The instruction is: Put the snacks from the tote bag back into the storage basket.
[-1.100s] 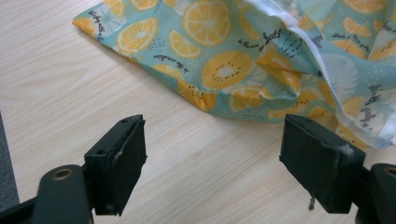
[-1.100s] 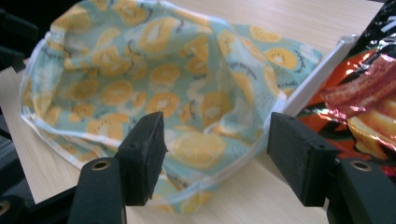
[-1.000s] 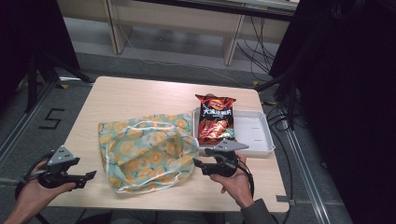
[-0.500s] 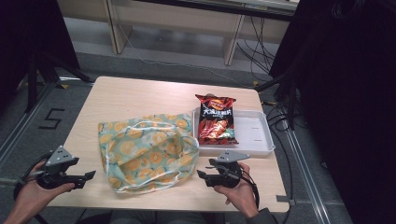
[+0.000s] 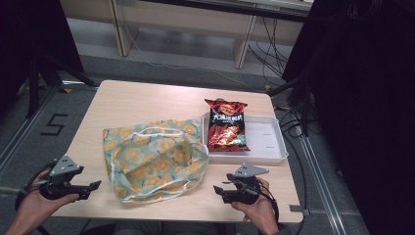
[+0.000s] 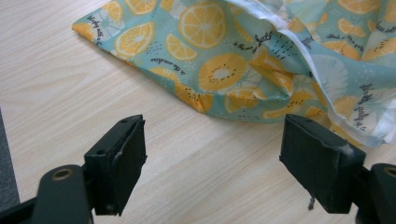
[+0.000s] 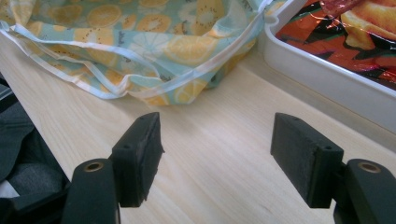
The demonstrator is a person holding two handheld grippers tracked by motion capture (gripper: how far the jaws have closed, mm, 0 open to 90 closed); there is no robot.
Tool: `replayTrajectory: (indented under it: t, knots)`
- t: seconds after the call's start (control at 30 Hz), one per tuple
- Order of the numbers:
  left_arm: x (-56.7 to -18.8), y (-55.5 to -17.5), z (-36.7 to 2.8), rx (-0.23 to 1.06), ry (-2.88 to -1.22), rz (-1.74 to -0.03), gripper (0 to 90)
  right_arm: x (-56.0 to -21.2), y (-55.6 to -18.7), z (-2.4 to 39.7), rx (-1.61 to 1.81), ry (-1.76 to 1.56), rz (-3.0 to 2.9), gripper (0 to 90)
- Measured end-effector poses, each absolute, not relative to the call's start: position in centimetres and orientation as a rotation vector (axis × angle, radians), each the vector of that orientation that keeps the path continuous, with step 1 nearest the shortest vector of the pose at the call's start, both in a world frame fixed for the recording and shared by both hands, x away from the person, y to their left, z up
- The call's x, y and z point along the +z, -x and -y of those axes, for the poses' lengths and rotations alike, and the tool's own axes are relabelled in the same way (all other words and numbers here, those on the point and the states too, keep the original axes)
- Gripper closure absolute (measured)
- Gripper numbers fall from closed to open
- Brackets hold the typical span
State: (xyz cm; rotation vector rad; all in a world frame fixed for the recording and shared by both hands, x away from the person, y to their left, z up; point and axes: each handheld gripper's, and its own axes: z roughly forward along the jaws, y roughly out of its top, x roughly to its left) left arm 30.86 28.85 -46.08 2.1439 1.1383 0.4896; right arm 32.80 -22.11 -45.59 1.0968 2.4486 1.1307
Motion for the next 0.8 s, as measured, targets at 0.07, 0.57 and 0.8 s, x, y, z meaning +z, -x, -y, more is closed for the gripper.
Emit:
replayTrajectory:
  t: [0.07, 0.57, 0.8]
  knots:
    - [-46.17, -30.88, -28.69, 0.490, -2.130, -1.140, 21.9, -45.67, -32.72, 22.26, 1.119, -1.095, -2.444, 33.8]
    - [-46.34, -30.93, -28.67, 0.494, -2.164, -1.130, 21.8, -45.82, -32.40, 22.63, 1.101, -1.107, -2.455, 32.6]
    - [-46.60, -31.03, -28.68, 0.486, -2.158, -1.138, 21.6, -45.89, -32.58, 22.77, 1.077, -1.092, -2.455, 31.8]
